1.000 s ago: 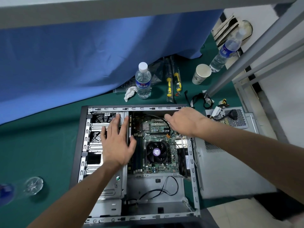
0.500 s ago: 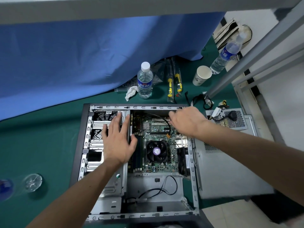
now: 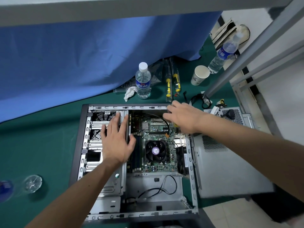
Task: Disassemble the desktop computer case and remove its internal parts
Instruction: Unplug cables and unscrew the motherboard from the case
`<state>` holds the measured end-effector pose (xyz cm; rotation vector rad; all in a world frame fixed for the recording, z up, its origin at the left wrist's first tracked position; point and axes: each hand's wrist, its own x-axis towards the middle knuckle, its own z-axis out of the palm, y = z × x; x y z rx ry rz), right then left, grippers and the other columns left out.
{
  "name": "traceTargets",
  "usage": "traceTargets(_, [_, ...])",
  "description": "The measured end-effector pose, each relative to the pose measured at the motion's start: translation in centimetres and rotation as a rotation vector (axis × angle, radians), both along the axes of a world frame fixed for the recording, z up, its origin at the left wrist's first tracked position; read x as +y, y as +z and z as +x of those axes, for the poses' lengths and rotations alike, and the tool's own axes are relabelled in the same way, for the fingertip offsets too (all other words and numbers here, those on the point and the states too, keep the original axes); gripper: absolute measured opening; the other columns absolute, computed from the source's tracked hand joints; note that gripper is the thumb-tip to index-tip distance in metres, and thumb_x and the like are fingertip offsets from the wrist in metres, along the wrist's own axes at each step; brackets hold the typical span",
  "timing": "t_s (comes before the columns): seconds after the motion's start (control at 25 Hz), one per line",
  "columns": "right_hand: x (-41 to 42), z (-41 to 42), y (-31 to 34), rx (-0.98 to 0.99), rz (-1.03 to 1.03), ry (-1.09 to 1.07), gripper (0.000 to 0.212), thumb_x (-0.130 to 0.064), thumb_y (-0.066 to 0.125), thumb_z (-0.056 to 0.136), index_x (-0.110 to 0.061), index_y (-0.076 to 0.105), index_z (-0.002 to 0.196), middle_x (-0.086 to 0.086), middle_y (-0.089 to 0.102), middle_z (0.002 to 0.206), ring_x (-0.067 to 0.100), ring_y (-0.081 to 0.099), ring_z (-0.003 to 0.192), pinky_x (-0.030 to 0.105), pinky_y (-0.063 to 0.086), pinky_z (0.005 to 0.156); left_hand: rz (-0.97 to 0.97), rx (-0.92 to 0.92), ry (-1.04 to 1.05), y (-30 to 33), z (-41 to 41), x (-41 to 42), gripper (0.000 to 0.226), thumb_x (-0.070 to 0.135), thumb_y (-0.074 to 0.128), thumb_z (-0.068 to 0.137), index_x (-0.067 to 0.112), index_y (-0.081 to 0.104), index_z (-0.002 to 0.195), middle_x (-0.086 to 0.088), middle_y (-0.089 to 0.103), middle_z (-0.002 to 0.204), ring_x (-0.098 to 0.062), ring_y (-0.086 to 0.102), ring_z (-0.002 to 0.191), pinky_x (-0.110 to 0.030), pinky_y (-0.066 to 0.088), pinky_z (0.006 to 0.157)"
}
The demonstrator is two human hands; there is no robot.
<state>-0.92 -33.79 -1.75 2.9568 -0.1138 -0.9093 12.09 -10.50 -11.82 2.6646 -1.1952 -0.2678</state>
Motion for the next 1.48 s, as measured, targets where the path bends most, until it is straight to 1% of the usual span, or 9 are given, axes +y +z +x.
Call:
traceTargets(0.16, [0.5,-0.4,-0.7,-0.011,-0.172,-0.110,0.038,-0.041,0.037,0.103,-0.012,0.046,0.126,0.012,0.047,0.121,0.028,0.050,0.102,0.036,0.045,0.069,-0.004,0.002,-0.003,0.0,0.0,0.0,0.072,0.049,0.038,0.088,0.029,0.020,0.155,-0.004,0.017,0.161,-0.021,0.019,0.146,-0.053,0.012,0.119])
traceTargets(0.28, [0.7,-0.2,-0.9,-0.068,-0.145,-0.091,0.025,-0.018,0.042,0.099,-0.013,0.046,0.124,0.010,0.050,0.112,0.027,0.054,0.091,0.038,0.045,0.067,-0.005,-0.001,-0.002,-0.1,0.0,0.0,0.072,0.048,0.039,0.088,0.028,0.021,0.154,-0.005,0.018,0.161,-0.022,0.020,0.146,-0.054,0.013,0.118])
traceTargets(0.4, [-0.5,-0.3,-0.5,-0.054,0.113,-0.114,0.054,0.004,0.055,0.079,-0.022,0.047,0.125,0.002,0.047,0.115,0.020,0.038,0.102,0.034,0.039,0.077,-0.014,-0.003,-0.001,-0.1,0.1,-0.2,0.072,0.049,0.038,0.088,0.028,0.021,0.155,-0.005,0.018,0.161,-0.021,0.020,0.146,-0.054,0.013,0.118])
traceTargets(0.6, [-0.5,-0.5,-0.8,-0.102,-0.096,-0.115,0.036,-0.043,0.041,0.101,-0.014,0.051,0.121,0.009,0.052,0.114,0.023,0.051,0.098,0.036,0.050,0.072,0.003,-0.002,-0.002,-0.1,0.0,0.0,0.072,0.050,0.037,0.088,0.028,0.020,0.155,-0.004,0.016,0.161,-0.021,0.019,0.147,-0.054,0.013,0.118])
traceTargets(0.84, [-0.9,0.0,-1.0,-0.074,0.192,-0.167,0.047,-0.004,0.063,0.082,-0.027,0.052,0.122,-0.002,0.048,0.111,0.018,0.040,0.103,0.033,0.043,0.080,0.015,0.001,0.003,0.0,0.0,-0.2,0.072,0.051,0.034,0.088,0.028,0.019,0.155,-0.004,0.016,0.161,-0.021,0.019,0.147,-0.056,0.015,0.118])
traceTargets(1.04, [-0.9,-0.4,-1.2,-0.116,-0.117,-0.138,0.041,-0.046,0.037,0.102,-0.014,0.053,0.122,0.011,0.057,0.111,0.025,0.055,0.098,0.037,0.050,0.078,0.012,0.001,0.002,-0.1,0.0,-0.1,0.072,0.050,0.036,0.087,0.028,0.023,0.154,-0.005,0.019,0.160,-0.022,0.021,0.146,-0.056,0.015,0.117])
traceTargets(1.16, [-0.9,-0.7,-1.4,-0.140,-0.007,-0.106,0.026,-0.028,0.044,0.102,-0.019,0.051,0.125,0.006,0.055,0.113,0.022,0.050,0.097,0.035,0.046,0.076,0.007,0.000,-0.003,-0.1,0.1,-0.1,0.072,0.050,0.038,0.087,0.028,0.023,0.154,-0.005,0.019,0.160,-0.022,0.021,0.146,-0.055,0.014,0.118])
traceTargets(1.28, [-1.5,-0.7,-0.6,-0.058,0.229,-0.184,0.046,-0.008,0.062,0.086,-0.026,0.051,0.127,-0.001,0.045,0.115,0.018,0.038,0.106,0.034,0.046,0.082,0.009,0.002,0.003,-0.1,0.0,-0.1,0.072,0.050,0.037,0.087,0.028,0.021,0.154,-0.005,0.018,0.160,-0.021,0.020,0.146,-0.055,0.015,0.118])
traceTargets(1.48, [0.6,-0.2,-0.9,-0.063,-0.141,-0.184,0.040,-0.044,0.035,0.103,-0.012,0.047,0.124,0.012,0.051,0.113,0.027,0.057,0.091,0.036,0.053,0.067,0.015,0.004,0.009,0.0,0.0,-0.1,0.072,0.050,0.035,0.088,0.029,0.019,0.155,-0.004,0.017,0.161,-0.021,0.019,0.147,-0.055,0.014,0.118])
